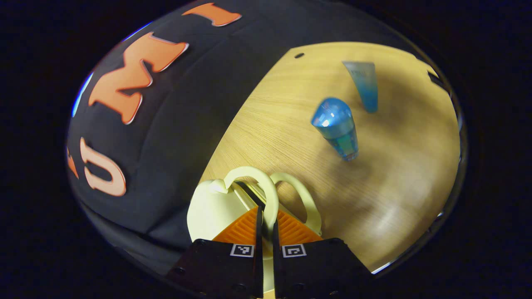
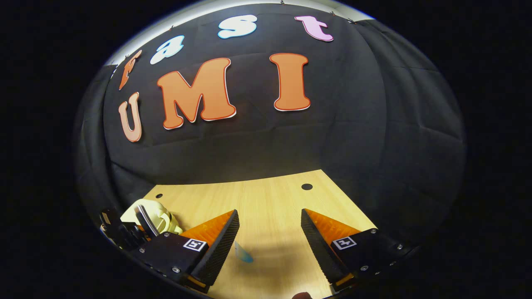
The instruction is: First open the suitcase, pack the skin care products into it, and then close the suitcase.
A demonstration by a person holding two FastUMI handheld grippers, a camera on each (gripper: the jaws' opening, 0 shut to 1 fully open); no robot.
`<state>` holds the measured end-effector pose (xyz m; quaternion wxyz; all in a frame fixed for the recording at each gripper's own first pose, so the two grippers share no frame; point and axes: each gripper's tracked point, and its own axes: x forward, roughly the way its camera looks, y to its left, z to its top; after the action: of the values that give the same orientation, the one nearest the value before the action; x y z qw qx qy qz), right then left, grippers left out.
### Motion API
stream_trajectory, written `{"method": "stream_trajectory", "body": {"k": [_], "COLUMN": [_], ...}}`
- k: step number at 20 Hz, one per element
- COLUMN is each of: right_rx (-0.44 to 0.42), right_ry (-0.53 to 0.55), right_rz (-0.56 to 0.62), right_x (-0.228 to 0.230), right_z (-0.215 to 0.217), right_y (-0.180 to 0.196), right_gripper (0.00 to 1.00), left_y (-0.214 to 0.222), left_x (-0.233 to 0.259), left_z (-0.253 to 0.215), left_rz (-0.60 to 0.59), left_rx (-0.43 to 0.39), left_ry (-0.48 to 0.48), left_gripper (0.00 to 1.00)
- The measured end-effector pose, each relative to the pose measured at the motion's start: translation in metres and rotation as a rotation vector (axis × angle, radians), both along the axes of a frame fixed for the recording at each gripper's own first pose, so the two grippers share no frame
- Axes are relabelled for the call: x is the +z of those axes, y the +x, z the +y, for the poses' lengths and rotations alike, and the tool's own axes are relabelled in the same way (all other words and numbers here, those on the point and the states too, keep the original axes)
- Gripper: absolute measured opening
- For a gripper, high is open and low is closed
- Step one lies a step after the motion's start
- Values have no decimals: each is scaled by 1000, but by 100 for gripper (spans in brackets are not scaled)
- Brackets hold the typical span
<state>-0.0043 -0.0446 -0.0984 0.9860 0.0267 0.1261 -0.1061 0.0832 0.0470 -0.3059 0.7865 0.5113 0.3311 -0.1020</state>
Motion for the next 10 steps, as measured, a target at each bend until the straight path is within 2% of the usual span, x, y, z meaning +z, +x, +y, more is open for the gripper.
{"method": "stream_trajectory", "body": {"k": [4,10], "right_rx": [29,59], "right_ry": [8,23], "right_rz": [-19,-58], "right_x": [5,20], "right_z": [28,77], "right_y": [6,12], "right_gripper": [94,94], "left_y": [1,19], "left_x": [46,81], "left_z": [-1,35], "left_rz": [-42,-78], "left_rx": [85,211], "left_ry": [-244,-645], "left_gripper": [10,10]}}
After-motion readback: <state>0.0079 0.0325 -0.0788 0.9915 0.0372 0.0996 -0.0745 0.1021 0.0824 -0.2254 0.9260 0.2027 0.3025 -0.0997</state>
